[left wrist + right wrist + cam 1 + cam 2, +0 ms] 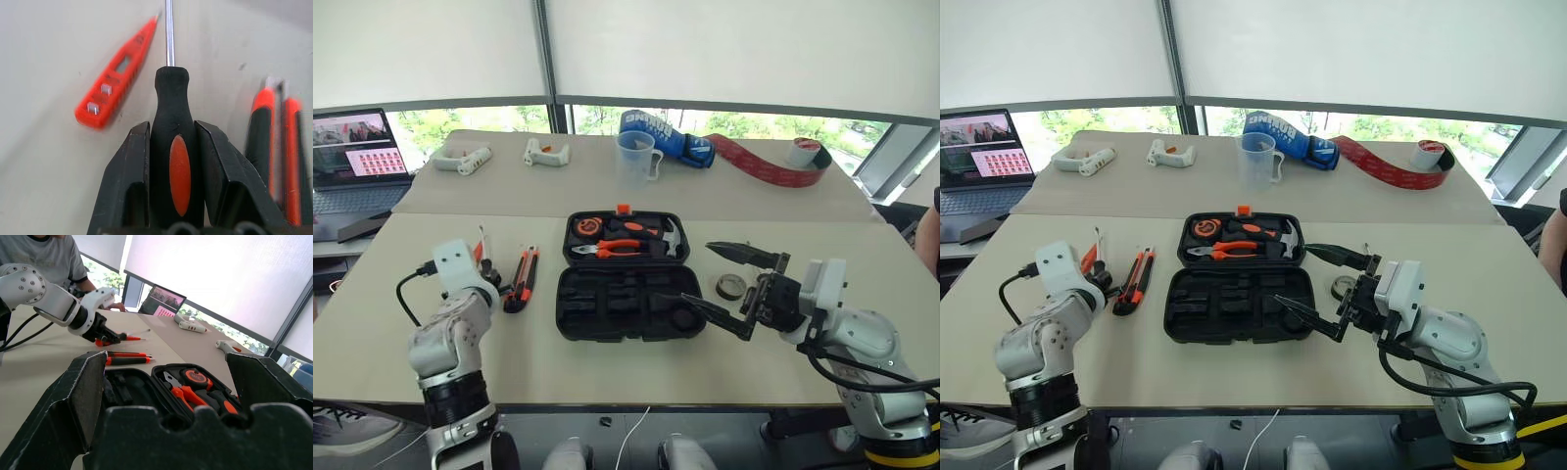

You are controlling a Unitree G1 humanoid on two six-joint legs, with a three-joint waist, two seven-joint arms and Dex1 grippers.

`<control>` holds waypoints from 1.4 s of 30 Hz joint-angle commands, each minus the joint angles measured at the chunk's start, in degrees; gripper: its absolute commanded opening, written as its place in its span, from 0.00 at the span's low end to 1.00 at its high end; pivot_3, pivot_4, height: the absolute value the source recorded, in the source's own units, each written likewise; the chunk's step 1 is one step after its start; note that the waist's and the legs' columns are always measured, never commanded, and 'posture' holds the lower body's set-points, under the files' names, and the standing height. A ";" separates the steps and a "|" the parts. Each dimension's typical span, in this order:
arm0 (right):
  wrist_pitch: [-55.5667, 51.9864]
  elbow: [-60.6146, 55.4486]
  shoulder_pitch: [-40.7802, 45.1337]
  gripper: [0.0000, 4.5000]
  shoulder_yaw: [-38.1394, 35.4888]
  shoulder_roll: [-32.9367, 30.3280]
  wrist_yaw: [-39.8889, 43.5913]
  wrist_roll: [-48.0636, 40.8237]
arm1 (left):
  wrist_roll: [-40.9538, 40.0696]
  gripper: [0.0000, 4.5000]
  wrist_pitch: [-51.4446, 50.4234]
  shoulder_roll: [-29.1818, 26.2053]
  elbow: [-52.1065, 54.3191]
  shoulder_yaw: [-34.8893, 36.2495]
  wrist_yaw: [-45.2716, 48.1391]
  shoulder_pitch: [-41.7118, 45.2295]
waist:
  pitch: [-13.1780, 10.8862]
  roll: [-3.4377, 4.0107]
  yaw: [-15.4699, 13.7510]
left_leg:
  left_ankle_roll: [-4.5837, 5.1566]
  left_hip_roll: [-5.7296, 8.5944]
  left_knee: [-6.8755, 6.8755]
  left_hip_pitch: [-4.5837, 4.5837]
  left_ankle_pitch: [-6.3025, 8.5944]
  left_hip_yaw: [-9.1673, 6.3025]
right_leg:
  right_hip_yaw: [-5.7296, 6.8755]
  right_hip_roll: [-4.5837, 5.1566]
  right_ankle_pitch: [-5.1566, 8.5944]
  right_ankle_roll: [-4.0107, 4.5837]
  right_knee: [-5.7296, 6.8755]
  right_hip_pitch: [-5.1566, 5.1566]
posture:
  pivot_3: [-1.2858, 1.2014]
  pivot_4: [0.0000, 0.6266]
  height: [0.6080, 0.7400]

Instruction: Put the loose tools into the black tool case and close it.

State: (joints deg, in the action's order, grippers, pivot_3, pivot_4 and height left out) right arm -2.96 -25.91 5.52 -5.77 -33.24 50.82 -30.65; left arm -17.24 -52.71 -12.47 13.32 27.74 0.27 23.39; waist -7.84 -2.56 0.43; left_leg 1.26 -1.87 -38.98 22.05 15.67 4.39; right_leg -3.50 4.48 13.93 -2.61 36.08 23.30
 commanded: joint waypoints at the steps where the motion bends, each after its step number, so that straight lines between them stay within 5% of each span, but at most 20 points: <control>1: 0.27 -1.45 -0.45 1.00 -5.08 -1.47 -0.76 -1.77 | -6.53 0.20 11.78 -8.74 7.24 -7.81 23.11 -1.16 | -0.01 0.01 -0.27 | 0.00 0.00 0.00 0.02 0.00 0.00 | 0.03 0.03 0.00 0.00 -0.02 0.00 | 0.52 0.24 1.00; 6: 0.56 0.88 -0.70 1.00 -9.71 -3.80 0.32 -2.46 | -5.48 0.20 24.43 -29.79 4.99 -26.28 58.98 -0.93 | -0.05 0.33 -0.27 | 0.00 0.00 0.13 -0.03 0.02 0.10 | 0.07 0.06 0.03 0.05 -0.18 -0.02 | 0.52 0.24 1.00; 10: 2.22 3.08 -0.73 1.00 -10.75 -5.29 2.15 -1.26 | 1.71 0.20 33.02 -32.76 -6.03 -37.43 68.87 9.65 | -0.16 0.49 -0.30 | 0.04 0.04 0.06 -0.05 0.00 0.24 | 0.06 -0.11 0.01 0.13 -0.19 -0.04 | 0.52 0.24 1.00; 13: 2.53 3.19 -0.46 1.00 -10.77 -5.27 1.96 -1.03 | 11.16 0.20 36.70 -32.06 -14.43 -45.11 69.05 16.81 | -0.17 0.48 -0.24 | 0.09 0.06 -0.02 0.02 -0.06 0.42 | 0.06 -0.27 0.00 0.10 -0.19 -0.06 | 0.52 0.24 1.00; 20: 1.95 -0.48 -2.34 1.00 -9.43 -3.96 -0.57 -0.42 | 19.26 0.20 41.71 -27.67 -25.36 -50.31 68.19 23.97 | -0.18 0.47 0.25 | 0.17 0.07 -0.12 0.45 -0.03 0.30 | -0.05 -0.34 0.01 -0.04 -0.20 0.32 | 0.52 0.24 1.00; 26: 1.76 -1.37 -2.52 1.00 -8.72 -3.14 -1.94 -0.01 | 22.89 0.20 42.90 -25.30 -28.29 -51.67 68.05 25.43 | -0.20 0.49 -0.09 | 0.29 0.05 -0.79 1.27 0.03 0.22 | -0.05 -0.33 -0.05 -0.15 0.04 1.00 | 0.52 0.24 1.00; 42: 1.13 -2.48 -2.98 1.00 -8.22 -3.00 -2.88 -0.61 | 24.87 0.20 43.46 -22.23 -29.99 -49.84 65.30 23.94 | -0.20 0.49 -0.41 | 0.39 0.08 -1.07 1.17 0.03 0.24 | -0.12 -0.31 -0.21 -0.31 0.22 0.85 | 0.52 0.24 1.00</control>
State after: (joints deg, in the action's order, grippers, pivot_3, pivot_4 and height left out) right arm -1.74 -26.60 2.45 -13.23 -36.16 48.25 -30.49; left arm 8.43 -9.78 -34.65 -17.80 -23.50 64.91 47.29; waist -8.04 -2.07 0.02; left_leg 1.65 -1.79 -40.05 23.21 15.70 4.63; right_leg -3.62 4.18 13.72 -2.93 36.30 24.15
